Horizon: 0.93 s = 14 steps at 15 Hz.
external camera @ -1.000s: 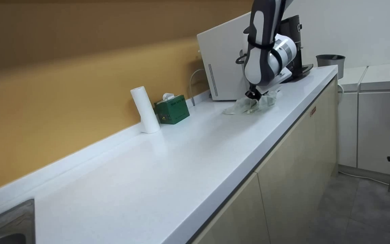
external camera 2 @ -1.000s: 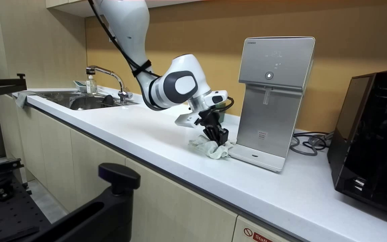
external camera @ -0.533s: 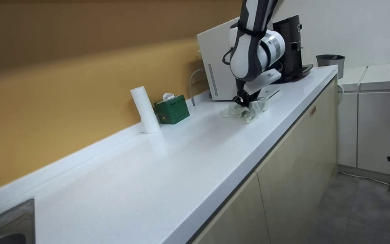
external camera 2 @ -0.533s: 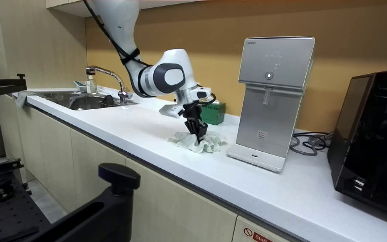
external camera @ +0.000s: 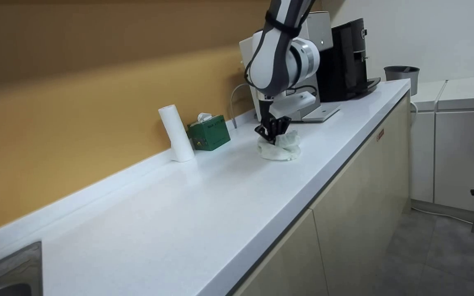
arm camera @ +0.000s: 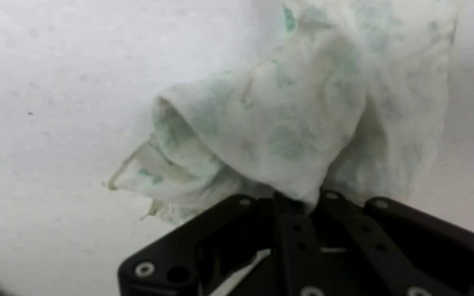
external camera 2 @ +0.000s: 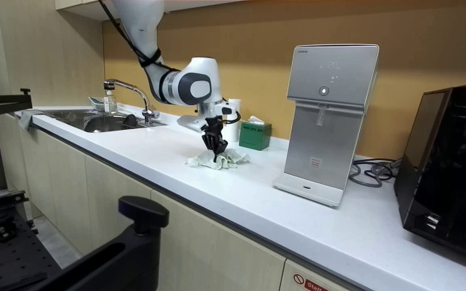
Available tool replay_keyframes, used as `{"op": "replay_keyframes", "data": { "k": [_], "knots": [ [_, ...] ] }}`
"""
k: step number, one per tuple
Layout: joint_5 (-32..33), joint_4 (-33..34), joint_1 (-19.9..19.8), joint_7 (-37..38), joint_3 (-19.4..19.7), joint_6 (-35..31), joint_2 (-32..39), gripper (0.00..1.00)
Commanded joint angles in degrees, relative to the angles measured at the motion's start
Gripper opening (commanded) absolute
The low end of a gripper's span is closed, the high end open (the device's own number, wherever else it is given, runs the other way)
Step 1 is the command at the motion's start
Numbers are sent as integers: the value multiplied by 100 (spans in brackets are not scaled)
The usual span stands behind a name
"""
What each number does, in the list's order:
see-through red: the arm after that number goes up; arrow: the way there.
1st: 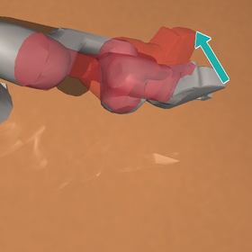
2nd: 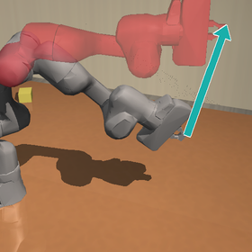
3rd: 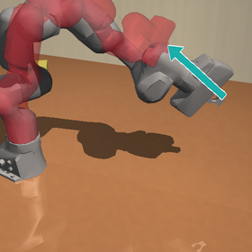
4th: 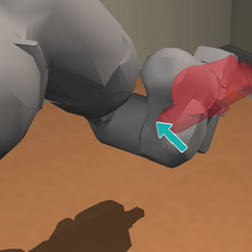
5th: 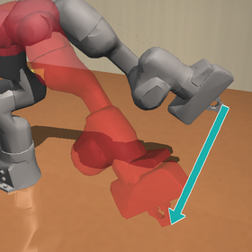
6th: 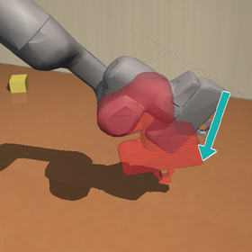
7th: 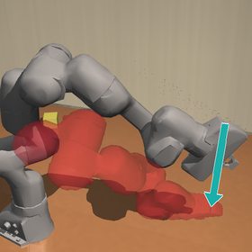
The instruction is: Use the towel to wipe the table
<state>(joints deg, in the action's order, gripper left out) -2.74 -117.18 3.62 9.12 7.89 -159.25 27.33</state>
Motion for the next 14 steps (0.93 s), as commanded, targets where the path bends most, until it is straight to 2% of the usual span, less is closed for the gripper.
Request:
{"op": "replay_keyframes", "data": {
  "k": [1,3,5,9,14],
  "knots": [
    [-418,-78,-306,-390,-838,349,241,2],
    [-472,-277,-398,-606,-975,586,5,2],
    [-337,-480,-409,-682,-897,895,-246,2],
    [467,-764,-154,-151,-287,1349,-603,2],
    [1692,-688,24,883,443,1247,-424,2]
  ]
}}
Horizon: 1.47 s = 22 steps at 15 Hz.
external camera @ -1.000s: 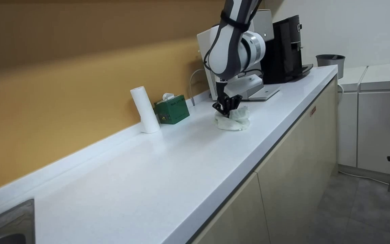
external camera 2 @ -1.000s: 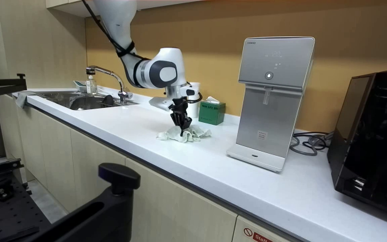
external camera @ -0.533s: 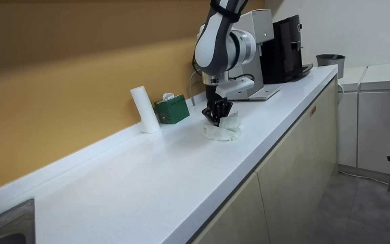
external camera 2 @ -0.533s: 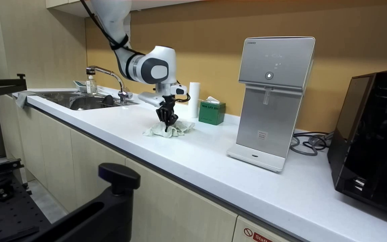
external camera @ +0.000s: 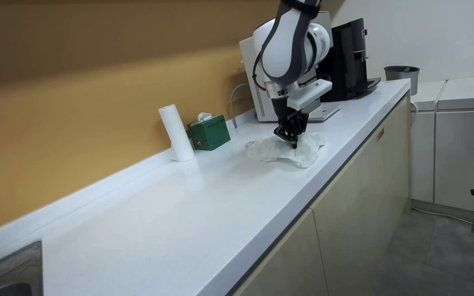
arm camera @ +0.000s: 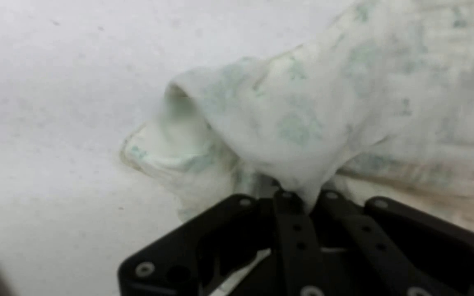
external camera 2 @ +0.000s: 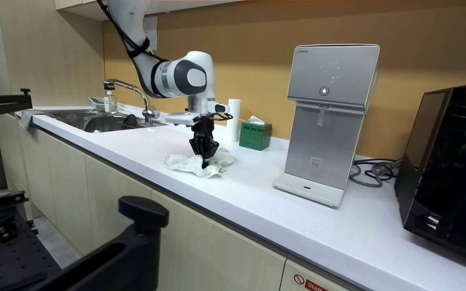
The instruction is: Use the towel to wipe the table
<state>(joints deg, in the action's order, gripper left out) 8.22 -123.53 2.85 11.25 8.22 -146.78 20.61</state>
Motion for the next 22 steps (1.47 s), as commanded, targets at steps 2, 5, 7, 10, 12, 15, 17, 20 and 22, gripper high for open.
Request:
{"op": "replay_keyframes", "data": {
  "k": [2,5,7,10,12,15,17,20,22],
  "knots": [
    [758,130,106,923,494,-39,469,2],
    [636,431,114,1025,357,-68,806,2],
    [429,611,94,925,180,-11,975,2],
    [109,824,49,713,-125,116,1107,2],
    [-122,896,-2,471,-337,115,1085,2],
    [-583,1013,-53,-9,-729,-56,1094,2],
    [-848,1169,-18,-245,-956,-21,1194,2],
    [-1009,1336,15,-464,-1115,156,1139,38],
    [-872,1331,97,-469,-1084,152,940,52]
  ]
}}
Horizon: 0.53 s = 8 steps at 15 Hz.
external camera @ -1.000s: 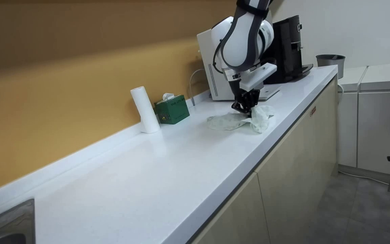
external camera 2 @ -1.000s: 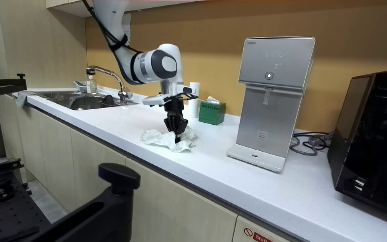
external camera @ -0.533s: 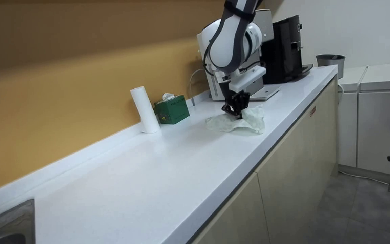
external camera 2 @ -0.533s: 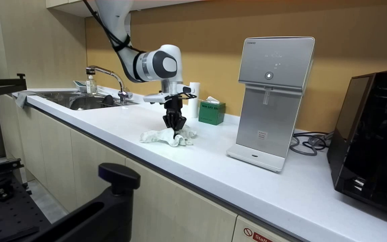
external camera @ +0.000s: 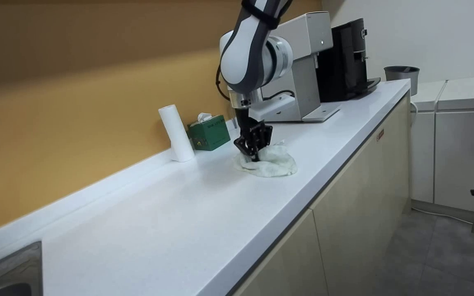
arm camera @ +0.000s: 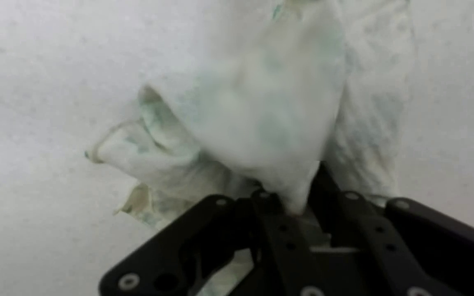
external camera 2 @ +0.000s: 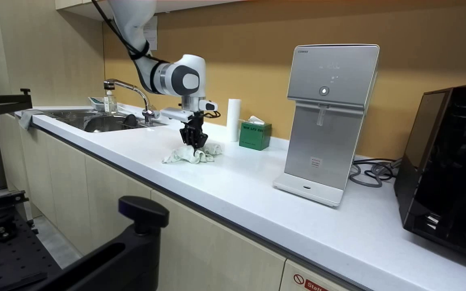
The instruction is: Use the towel to wipe the table
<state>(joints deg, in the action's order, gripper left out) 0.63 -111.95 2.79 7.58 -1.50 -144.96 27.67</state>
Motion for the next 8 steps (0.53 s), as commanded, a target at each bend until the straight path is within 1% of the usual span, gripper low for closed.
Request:
{"op": "replay_keyframes", "data": {
  "k": [1,6,7,8],
  "knots": [
    [-43,166,157,-59,-86,-13,162,58],
    [40,41,326,-134,-110,37,-292,93],
    [2,41,328,-165,-143,90,-376,98],
    [-34,32,320,-216,-181,161,-490,100]
  ]
}}
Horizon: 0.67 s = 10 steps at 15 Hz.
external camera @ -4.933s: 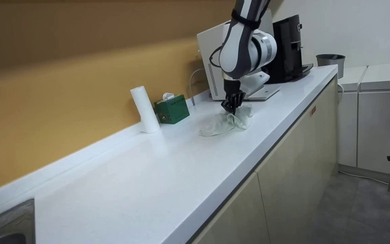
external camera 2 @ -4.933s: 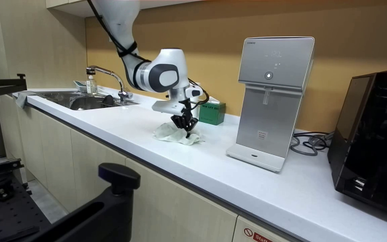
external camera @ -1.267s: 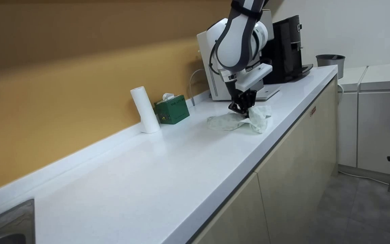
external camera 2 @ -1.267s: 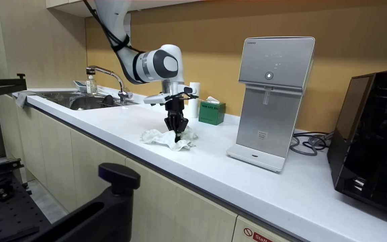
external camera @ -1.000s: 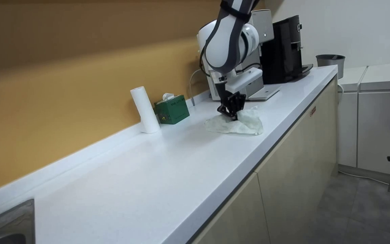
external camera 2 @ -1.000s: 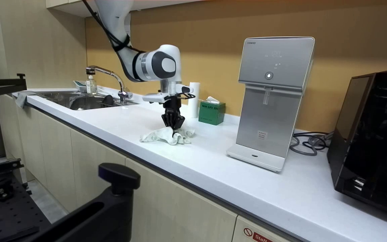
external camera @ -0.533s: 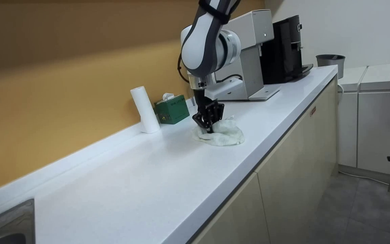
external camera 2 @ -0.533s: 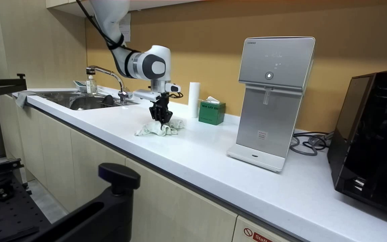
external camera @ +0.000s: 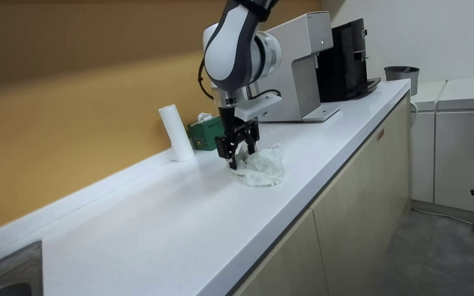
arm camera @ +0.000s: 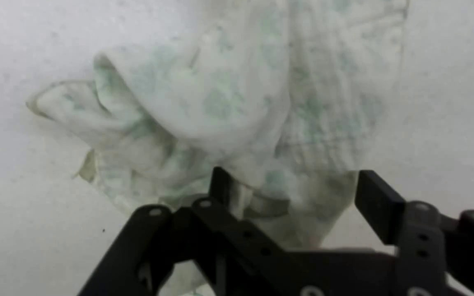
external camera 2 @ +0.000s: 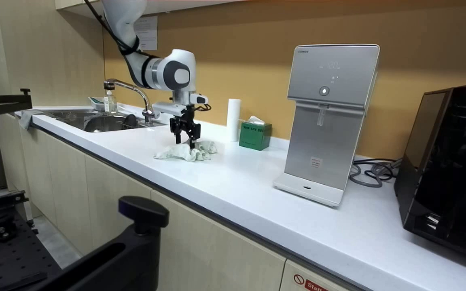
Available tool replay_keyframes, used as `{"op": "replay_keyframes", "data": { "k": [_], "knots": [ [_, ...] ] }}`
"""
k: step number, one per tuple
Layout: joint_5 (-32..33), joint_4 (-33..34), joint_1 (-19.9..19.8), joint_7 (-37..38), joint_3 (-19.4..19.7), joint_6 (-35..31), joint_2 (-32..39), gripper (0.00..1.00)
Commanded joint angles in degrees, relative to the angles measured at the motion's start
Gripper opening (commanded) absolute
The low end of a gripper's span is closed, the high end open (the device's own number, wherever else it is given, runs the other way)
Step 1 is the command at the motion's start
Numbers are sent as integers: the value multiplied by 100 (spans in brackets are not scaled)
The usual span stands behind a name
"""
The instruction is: Use the towel to wipe the table
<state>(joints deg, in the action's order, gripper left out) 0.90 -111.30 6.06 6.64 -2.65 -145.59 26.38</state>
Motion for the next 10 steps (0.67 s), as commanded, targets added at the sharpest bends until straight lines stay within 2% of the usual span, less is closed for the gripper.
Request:
{"op": "replay_keyframes", "data": {
  "k": [1,6,10],
  "knots": [
    [-103,-44,-23,-180,-109,282,-469,100],
    [-457,-189,-130,-626,-319,472,-1054,100],
    [-1004,-370,-269,-1236,-478,758,-1385,100]
  ]
}}
